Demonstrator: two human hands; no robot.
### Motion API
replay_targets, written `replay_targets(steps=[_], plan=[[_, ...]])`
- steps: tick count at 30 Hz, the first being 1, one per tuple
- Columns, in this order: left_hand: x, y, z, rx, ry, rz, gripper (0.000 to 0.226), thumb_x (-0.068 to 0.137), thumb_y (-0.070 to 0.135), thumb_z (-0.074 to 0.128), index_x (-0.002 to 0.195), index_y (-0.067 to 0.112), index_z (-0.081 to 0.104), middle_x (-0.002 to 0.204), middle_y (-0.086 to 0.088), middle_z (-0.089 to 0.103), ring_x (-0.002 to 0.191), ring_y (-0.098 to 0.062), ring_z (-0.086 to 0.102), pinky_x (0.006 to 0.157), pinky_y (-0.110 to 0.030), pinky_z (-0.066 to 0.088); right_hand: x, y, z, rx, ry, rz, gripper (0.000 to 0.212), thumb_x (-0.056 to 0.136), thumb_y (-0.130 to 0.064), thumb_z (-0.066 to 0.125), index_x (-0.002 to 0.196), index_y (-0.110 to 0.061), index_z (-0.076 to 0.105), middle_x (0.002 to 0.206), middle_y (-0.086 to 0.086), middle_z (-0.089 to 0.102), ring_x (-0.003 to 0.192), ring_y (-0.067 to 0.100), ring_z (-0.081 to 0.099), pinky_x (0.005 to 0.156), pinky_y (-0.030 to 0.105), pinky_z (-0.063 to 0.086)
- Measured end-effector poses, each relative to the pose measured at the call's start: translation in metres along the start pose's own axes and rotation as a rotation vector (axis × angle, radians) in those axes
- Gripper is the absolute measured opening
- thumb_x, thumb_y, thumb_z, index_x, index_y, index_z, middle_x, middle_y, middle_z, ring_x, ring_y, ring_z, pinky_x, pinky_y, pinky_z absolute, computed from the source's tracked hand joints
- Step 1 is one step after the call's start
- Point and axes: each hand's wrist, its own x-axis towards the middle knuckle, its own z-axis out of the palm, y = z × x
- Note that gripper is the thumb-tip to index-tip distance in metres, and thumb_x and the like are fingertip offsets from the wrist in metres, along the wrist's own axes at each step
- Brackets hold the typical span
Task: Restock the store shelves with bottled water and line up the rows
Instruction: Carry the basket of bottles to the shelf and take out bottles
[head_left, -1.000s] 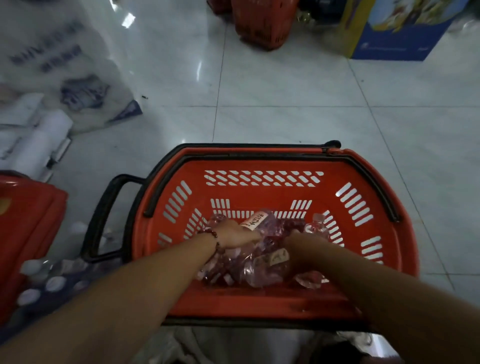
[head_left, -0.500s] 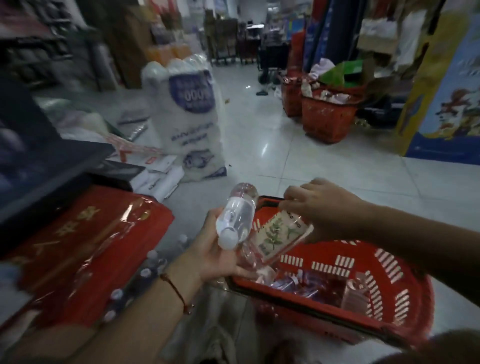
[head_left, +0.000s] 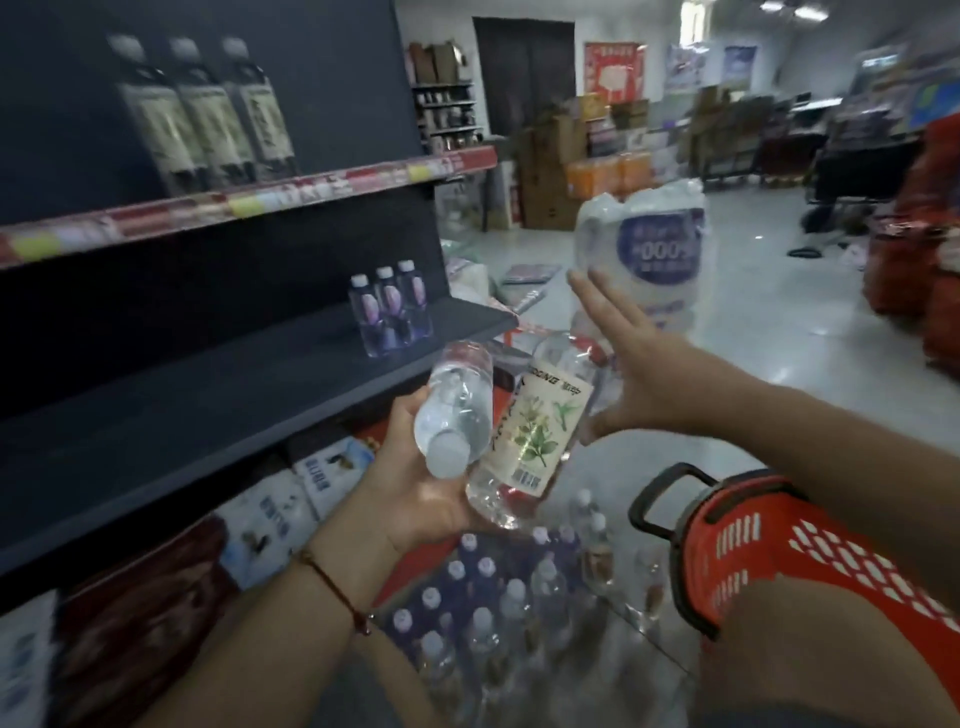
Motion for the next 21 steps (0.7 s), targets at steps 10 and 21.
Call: replay_targets(steps=[10,21], plan=[[0.001,0.029,-0.051,-0.169,-0.063,0.002,0.088,0.077,0.067,0.064,0.145,0.011,0.053,0.139,-0.017,0.059,0.131,-0.044,0.051,0.111,-0.073,0.025,0.056,-0.069,0.115,1.486,0.048,0.475,0.074,0.072,-0.03,0.081,0.133,-0.004,0.049,0.101,0.015,0.075,0.088,0.032,0.074,0.075,0.043,0.06],[-0.04,0.102,-0.109,0.988,0.403,0.242,0.051,0.078,0.039,0.084,0.118,0.022,0.056,0.107,-0.001,0.073,0.09,-0.019,0.075,0.07,-0.031,0.06,0.083,-0.092,0.116,1.718,-0.011,0.536,0.057,0.073,-0.03,0.072,0.122,-0.005,0.057,0.084,0.012,0.075,0.068,0.027,0.073,0.058,0.038,0.059]])
